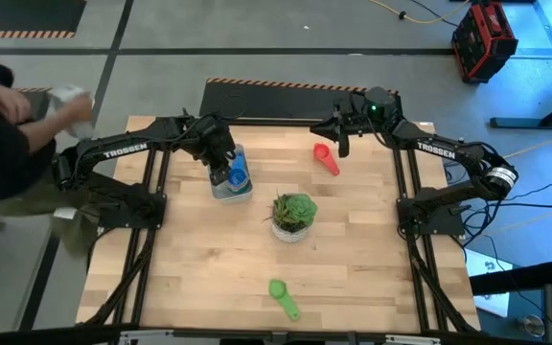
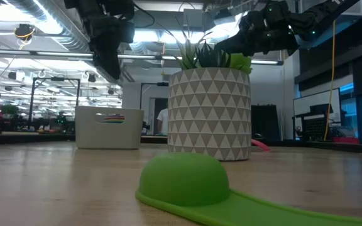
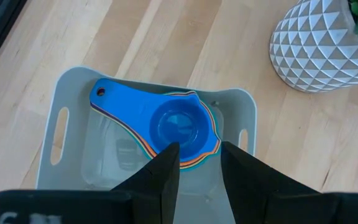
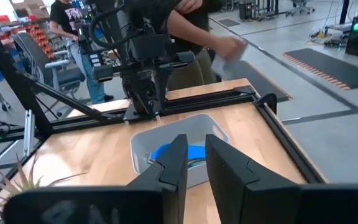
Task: Nest measuring cups in basket
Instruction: Stack the red measuring cup on top of the blue measuring cup in the gray bin
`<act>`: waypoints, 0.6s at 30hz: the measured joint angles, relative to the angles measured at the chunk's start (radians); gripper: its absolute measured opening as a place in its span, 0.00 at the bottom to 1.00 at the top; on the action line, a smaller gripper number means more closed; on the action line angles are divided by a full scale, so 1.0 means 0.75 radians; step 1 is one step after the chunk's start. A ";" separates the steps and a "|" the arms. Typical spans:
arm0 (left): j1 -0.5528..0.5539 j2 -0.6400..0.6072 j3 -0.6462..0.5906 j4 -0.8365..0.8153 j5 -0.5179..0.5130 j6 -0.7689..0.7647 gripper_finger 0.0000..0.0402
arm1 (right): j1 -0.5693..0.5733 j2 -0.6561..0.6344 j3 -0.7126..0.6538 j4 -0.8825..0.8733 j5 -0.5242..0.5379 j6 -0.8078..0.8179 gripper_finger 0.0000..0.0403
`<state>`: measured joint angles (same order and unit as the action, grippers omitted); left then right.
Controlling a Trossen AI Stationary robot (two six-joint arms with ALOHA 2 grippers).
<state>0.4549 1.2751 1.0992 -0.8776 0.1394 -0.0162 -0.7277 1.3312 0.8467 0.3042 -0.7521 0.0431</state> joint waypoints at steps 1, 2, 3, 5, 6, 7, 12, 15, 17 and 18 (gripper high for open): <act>0.000 0.000 0.000 0.000 0.000 0.000 0.27 | 0.000 0.000 0.000 0.000 0.000 -0.012 0.16; 0.000 0.000 0.000 0.000 0.000 0.000 0.27 | 0.000 0.000 0.000 -0.001 -0.004 -0.028 0.16; 0.000 0.000 0.000 0.000 0.000 0.000 0.27 | 0.000 0.000 0.000 -0.001 -0.017 -0.031 0.16; 0.000 0.000 0.000 0.000 0.000 0.000 0.27 | 0.000 0.000 0.000 -0.002 -0.053 -0.034 0.16; 0.000 0.000 0.000 0.000 0.000 0.000 0.27 | 0.000 0.000 0.000 -0.002 -0.066 -0.034 0.16; 0.000 0.000 0.000 0.000 0.000 0.000 0.27 | 0.000 0.000 0.000 -0.007 -0.076 -0.034 0.16; 0.000 0.000 0.000 0.000 0.000 0.000 0.27 | -0.001 0.001 0.000 -0.072 -0.118 -0.044 0.16; 0.000 0.000 0.000 0.000 0.000 0.000 0.27 | -0.001 0.006 0.000 -0.072 -0.152 -0.070 0.16; 0.000 0.000 0.000 0.000 0.000 0.000 0.27 | 0.000 0.006 0.000 -0.050 -0.154 -0.073 0.18; 0.000 0.000 0.000 0.000 0.000 0.001 0.27 | 0.000 0.006 0.000 -0.041 -0.154 -0.079 0.20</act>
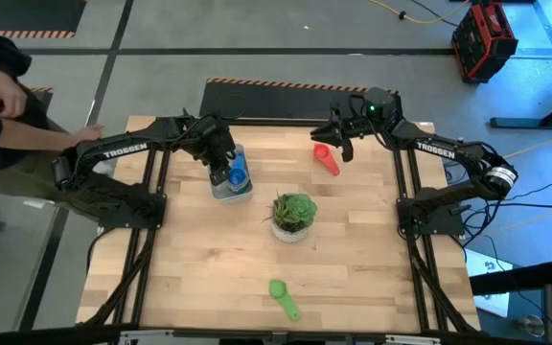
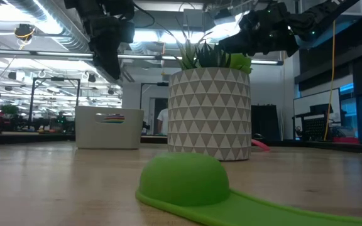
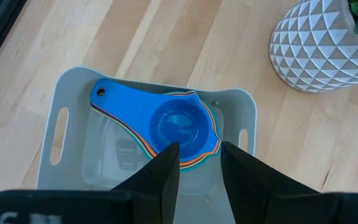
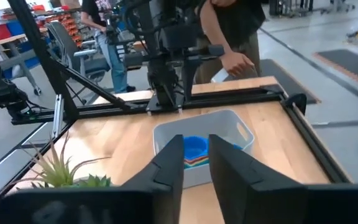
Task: Nest measuring cups in basket
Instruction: Stack the red measuring cup on top of the blue measuring cup in the gray bin
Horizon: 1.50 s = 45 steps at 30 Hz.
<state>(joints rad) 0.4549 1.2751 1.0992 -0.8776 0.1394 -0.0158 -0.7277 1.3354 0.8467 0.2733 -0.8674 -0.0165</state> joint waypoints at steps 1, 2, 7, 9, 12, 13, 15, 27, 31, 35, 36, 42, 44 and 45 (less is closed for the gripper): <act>0.000 0.000 0.000 0.000 0.000 0.000 0.27 | -0.001 0.000 0.000 -0.001 -0.005 -0.026 0.23; 0.000 0.000 0.000 0.000 0.000 0.000 0.27 | -0.003 0.000 0.000 -0.003 -0.021 -0.062 0.27; 0.000 0.000 0.000 0.000 0.000 0.000 0.27 | -0.018 0.000 0.000 -0.003 0.006 -0.089 0.49; 0.000 0.000 0.000 0.000 0.000 0.000 0.27 | -0.024 0.000 0.000 -0.010 0.011 -0.094 0.54; 0.000 0.000 0.000 0.000 0.000 0.000 0.27 | -0.025 0.000 0.000 -0.050 0.012 -0.092 0.56; 0.000 0.000 0.000 0.000 0.000 0.000 0.27 | -0.028 -0.003 0.000 -0.069 0.012 -0.089 0.56; 0.000 0.000 0.000 0.000 0.000 0.000 0.27 | -0.046 -0.017 0.000 -0.114 0.011 -0.098 0.55; 0.000 0.000 0.000 0.001 0.000 0.000 0.27 | -0.333 -0.154 0.001 -0.402 0.070 -0.108 0.55; 0.000 0.001 0.000 0.001 0.000 0.000 0.27 | -0.372 -0.187 0.001 -0.484 0.084 -0.042 0.55; 0.000 0.001 0.000 0.001 0.000 0.000 0.27 | -0.384 -0.243 0.001 -0.621 0.118 -0.020 0.55; 0.000 0.001 0.000 0.001 0.000 0.000 0.27 | -0.384 -0.262 0.001 -0.668 0.156 -0.028 0.55; 0.000 0.001 0.000 0.032 0.000 0.014 0.27 | -0.382 -0.351 0.047 -1.062 0.461 -0.119 0.55; 0.000 0.001 0.000 0.037 0.000 0.004 0.27 | -0.382 -0.357 0.057 -1.162 0.535 -0.125 0.55; 0.000 0.001 0.000 0.041 0.000 0.003 0.27 | -0.382 -0.354 0.055 -1.193 0.565 -0.123 0.55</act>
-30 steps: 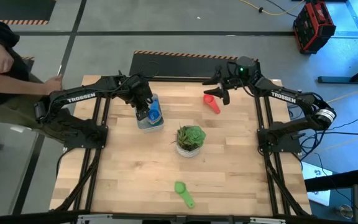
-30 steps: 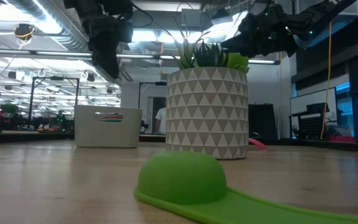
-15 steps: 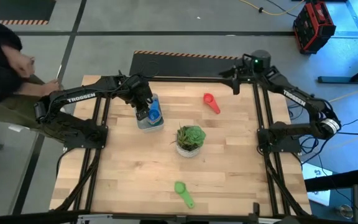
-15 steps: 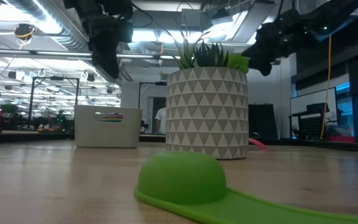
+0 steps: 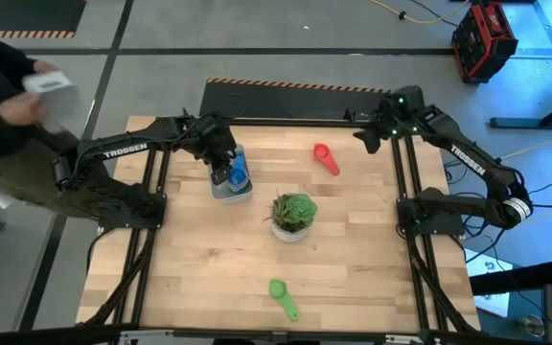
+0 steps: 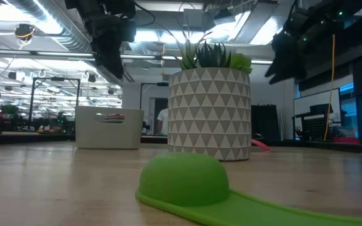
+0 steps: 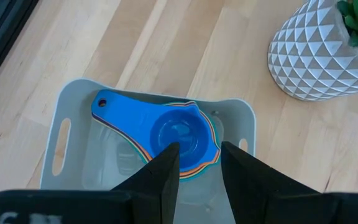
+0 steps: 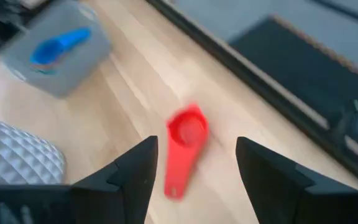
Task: Nest measuring cups in basket
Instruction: Stack the red measuring cup on top of the blue measuring cup in the gray bin
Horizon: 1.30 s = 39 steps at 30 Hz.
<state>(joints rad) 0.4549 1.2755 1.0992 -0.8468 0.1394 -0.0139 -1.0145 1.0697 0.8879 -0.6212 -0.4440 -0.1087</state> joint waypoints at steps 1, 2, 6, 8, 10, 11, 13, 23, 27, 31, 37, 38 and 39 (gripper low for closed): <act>0.000 0.000 0.000 0.001 0.000 0.000 0.27 | 0.000 0.003 -0.011 -0.009 0.019 0.006 0.55; 0.000 0.000 0.000 0.000 0.000 0.000 0.27 | 0.000 0.007 -0.025 -0.013 0.030 0.026 0.55; 0.000 0.000 0.000 0.003 0.000 0.000 0.27 | 0.002 0.046 -0.078 -0.013 0.033 0.084 0.55; 0.000 0.000 0.000 0.006 0.000 -0.001 0.27 | 0.002 0.073 -0.100 0.018 0.034 0.106 0.55; 0.000 0.000 0.000 0.006 0.000 -0.001 0.27 | 0.007 0.103 -0.128 0.098 0.034 0.127 0.55; 0.000 0.000 0.000 0.006 0.000 -0.003 0.27 | 0.011 0.119 -0.142 0.156 0.034 0.149 0.55; 0.000 0.000 0.000 0.006 0.000 -0.003 0.27 | 0.024 0.157 -0.157 0.262 0.037 0.213 0.55; 0.000 0.000 0.000 0.006 0.000 -0.003 0.27 | 0.165 0.407 -0.160 0.496 0.138 0.240 0.55; 0.000 0.000 0.000 0.006 0.000 -0.003 0.27 | 0.201 0.493 -0.160 0.561 0.254 0.245 0.55; 0.000 0.000 0.000 0.006 0.000 -0.003 0.27 | 0.218 0.547 -0.160 0.651 0.255 0.248 0.55; -0.001 0.000 0.000 0.006 0.000 -0.003 0.27 | 0.253 0.609 -0.160 0.712 0.257 0.245 0.55; -0.001 0.000 0.000 0.005 0.000 -0.003 0.27 | 0.260 0.624 -0.160 0.720 0.257 0.245 0.55; -0.001 0.000 0.000 0.005 0.000 -0.003 0.27 | 0.264 0.640 -0.160 0.727 0.263 0.243 0.55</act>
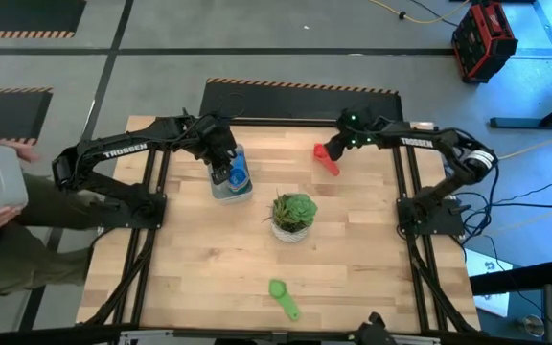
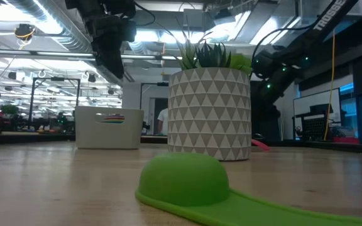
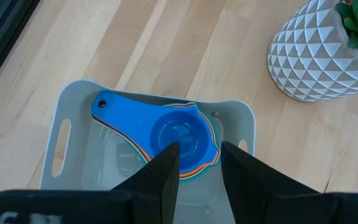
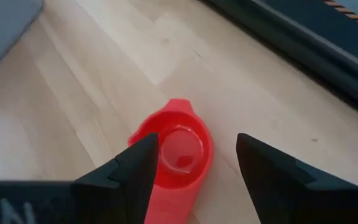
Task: Nest measuring cups in basket
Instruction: Stack the red measuring cup on top of the blue measuring cup in the gray bin
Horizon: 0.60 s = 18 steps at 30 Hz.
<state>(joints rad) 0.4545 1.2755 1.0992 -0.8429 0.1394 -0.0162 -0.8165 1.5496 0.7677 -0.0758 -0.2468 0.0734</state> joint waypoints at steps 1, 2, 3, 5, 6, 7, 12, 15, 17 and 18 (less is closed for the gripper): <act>0.000 0.000 0.000 0.000 0.000 0.000 0.27 | 0.006 0.016 0.000 0.003 0.018 -0.001 0.55; 0.000 0.000 0.000 0.000 0.000 0.000 0.27 | 0.011 0.032 0.000 0.008 0.043 -0.001 0.55; 0.000 0.000 0.000 0.000 0.000 0.000 0.27 | 0.014 0.047 0.000 0.011 0.074 -0.002 0.55; 0.000 0.000 0.000 0.000 0.000 0.000 0.27 | 0.017 0.074 0.000 0.016 0.126 -0.006 0.55; 0.000 0.000 0.000 0.000 0.000 0.000 0.27 | 0.017 0.086 0.000 0.018 0.127 -0.006 0.55; 0.000 0.000 0.000 0.000 0.000 0.000 0.27 | 0.017 0.097 0.000 0.020 0.128 -0.006 0.55; 0.000 0.000 0.000 0.000 0.000 0.000 0.27 | 0.023 0.135 0.000 0.031 0.125 -0.007 0.55; 0.000 0.000 0.000 0.000 0.000 0.000 0.27 | 0.023 0.153 0.000 0.049 0.118 -0.005 0.55; 0.000 0.000 0.000 0.000 0.000 0.000 0.27 | 0.023 0.170 0.001 0.048 0.118 -0.005 0.55; 0.000 0.000 0.000 -0.001 0.000 0.000 0.27 | 0.023 0.180 0.001 0.048 0.118 -0.005 0.55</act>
<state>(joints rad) 0.4545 1.2755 1.0992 -0.8433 0.1394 -0.0162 -0.7994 1.6848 0.7681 -0.0397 -0.1585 0.0696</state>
